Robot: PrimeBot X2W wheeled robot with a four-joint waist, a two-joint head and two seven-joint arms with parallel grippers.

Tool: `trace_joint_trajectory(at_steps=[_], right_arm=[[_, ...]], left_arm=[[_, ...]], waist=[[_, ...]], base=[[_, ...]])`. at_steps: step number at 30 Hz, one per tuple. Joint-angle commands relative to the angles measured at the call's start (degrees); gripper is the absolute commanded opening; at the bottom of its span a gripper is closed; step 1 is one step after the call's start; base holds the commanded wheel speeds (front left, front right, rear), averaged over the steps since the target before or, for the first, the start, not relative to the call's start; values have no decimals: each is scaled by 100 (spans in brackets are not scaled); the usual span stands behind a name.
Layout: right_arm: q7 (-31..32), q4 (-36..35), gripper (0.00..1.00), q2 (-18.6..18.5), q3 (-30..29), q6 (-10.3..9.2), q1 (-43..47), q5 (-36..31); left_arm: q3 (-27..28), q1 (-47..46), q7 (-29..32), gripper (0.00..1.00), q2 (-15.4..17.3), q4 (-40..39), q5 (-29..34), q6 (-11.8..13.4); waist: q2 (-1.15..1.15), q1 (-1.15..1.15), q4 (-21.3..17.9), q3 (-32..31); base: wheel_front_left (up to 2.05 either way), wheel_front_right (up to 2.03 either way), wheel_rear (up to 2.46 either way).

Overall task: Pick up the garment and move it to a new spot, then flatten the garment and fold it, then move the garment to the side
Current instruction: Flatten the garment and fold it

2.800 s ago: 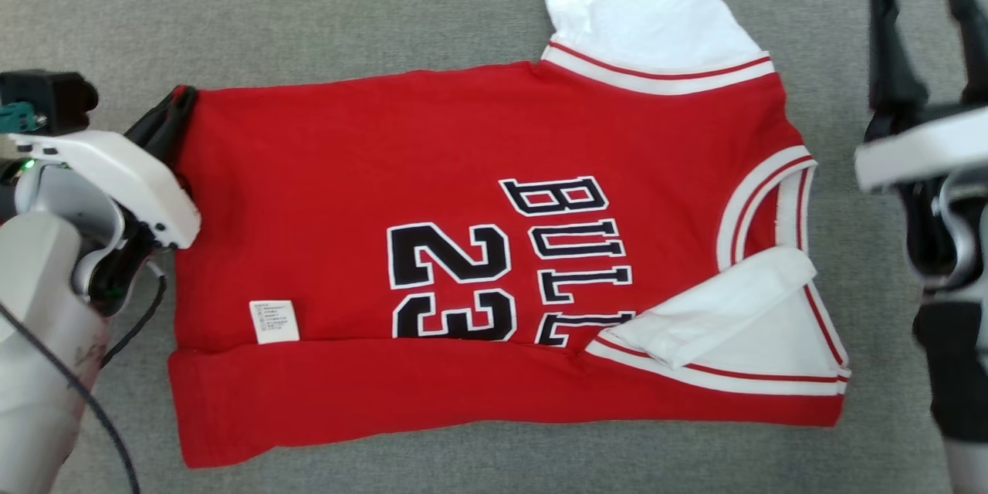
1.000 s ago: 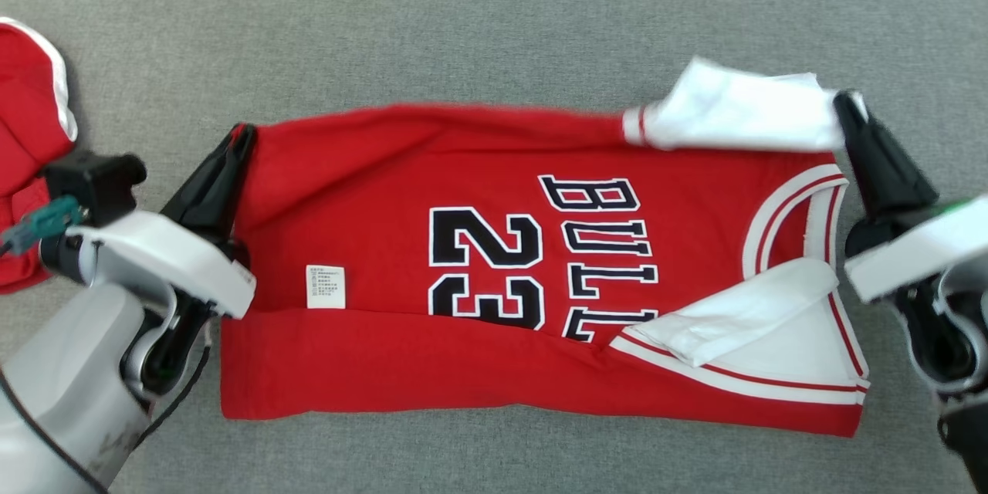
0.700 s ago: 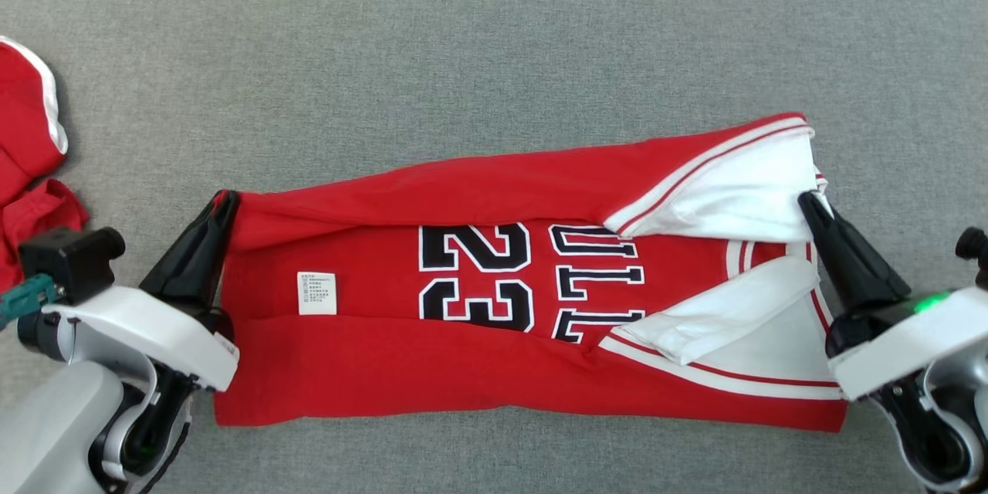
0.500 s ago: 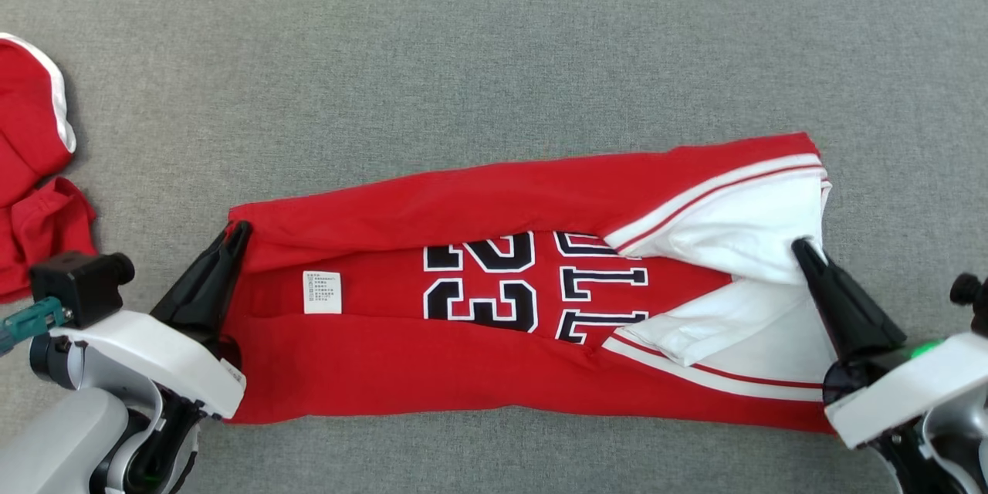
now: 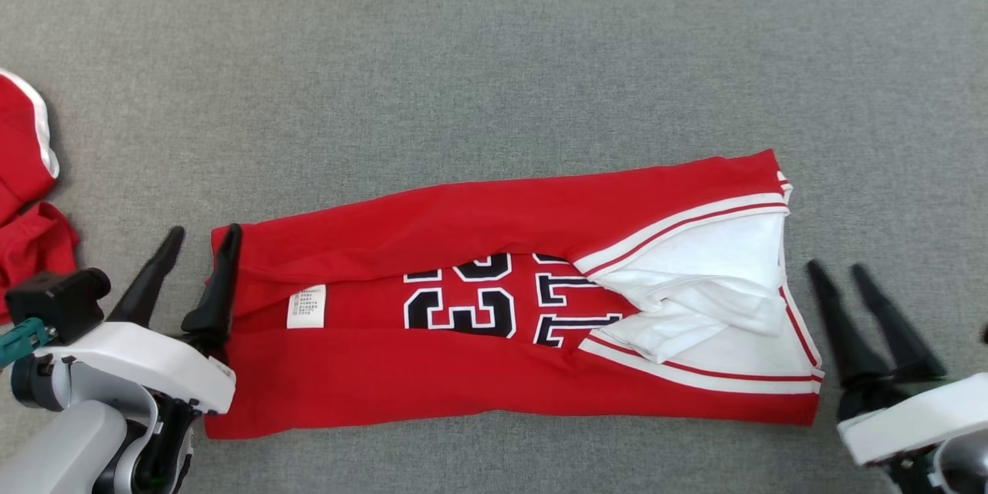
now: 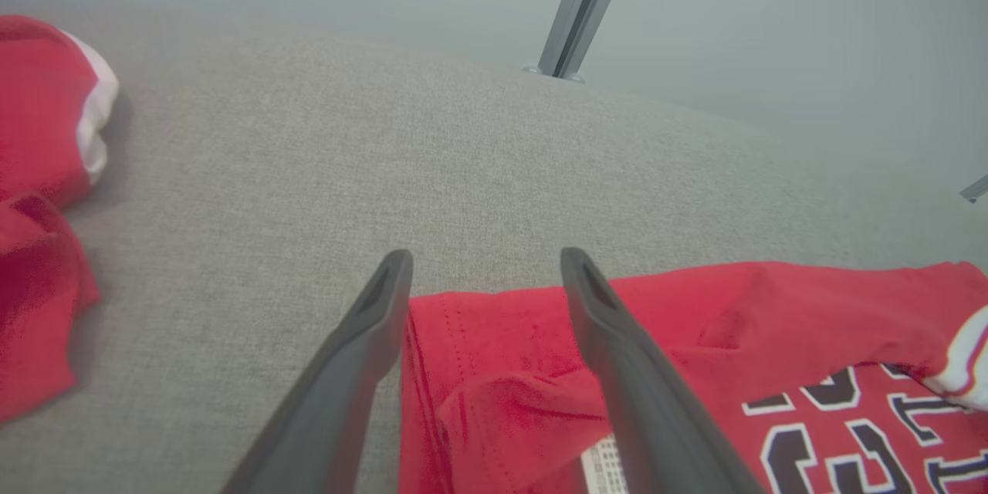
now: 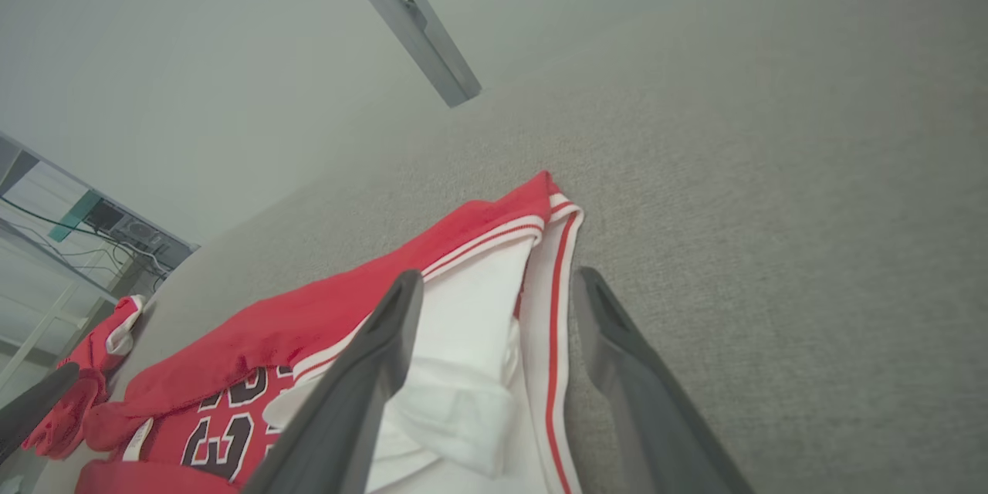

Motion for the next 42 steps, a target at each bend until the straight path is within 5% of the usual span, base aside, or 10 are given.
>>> trace_joint_trajectory(at_steps=[1, 7, 15, 23, 33, 42], right_arm=[[-284, 37, 100, 84, -226, 4, -143, -103], [-812, 46, 100, 279, -488, 4, -402, -461], [-1062, 183, 100, 274, -353, 4, -724, -1148], [-1317, 590, 100, 261, -118, 4, -887, -1659], [-1576, 1084, 100, 161, -60, 4, -729, -2219], [-1576, 1286, 100, 179, -72, 4, -631, -2287]], left_arm=[[227, 140, -64, 100, -87, -107, 215, 176], [1159, 419, -82, 100, -655, -667, 1280, 601], [1872, 370, -80, 100, -1490, -775, 2367, 519], [2563, 402, -81, 100, -2104, -305, 3468, 101], [2979, 1004, -81, 100, -2295, 36, 4492, -554], [3163, 1148, -81, 100, -2472, 190, 4781, -931]], waist=[[0, 0, -62, -92], [0, 0, -56, -334], [0, 0, 34, -541], [0, 0, 152, -673], [0, 0, 219, -940], [0, 0, 260, -1019]], base=[[0, 0, 0], [0, 0, 0], [0, 0, 0], [0, 0, 0], [0, 0, 0], [0, 0, 0]])
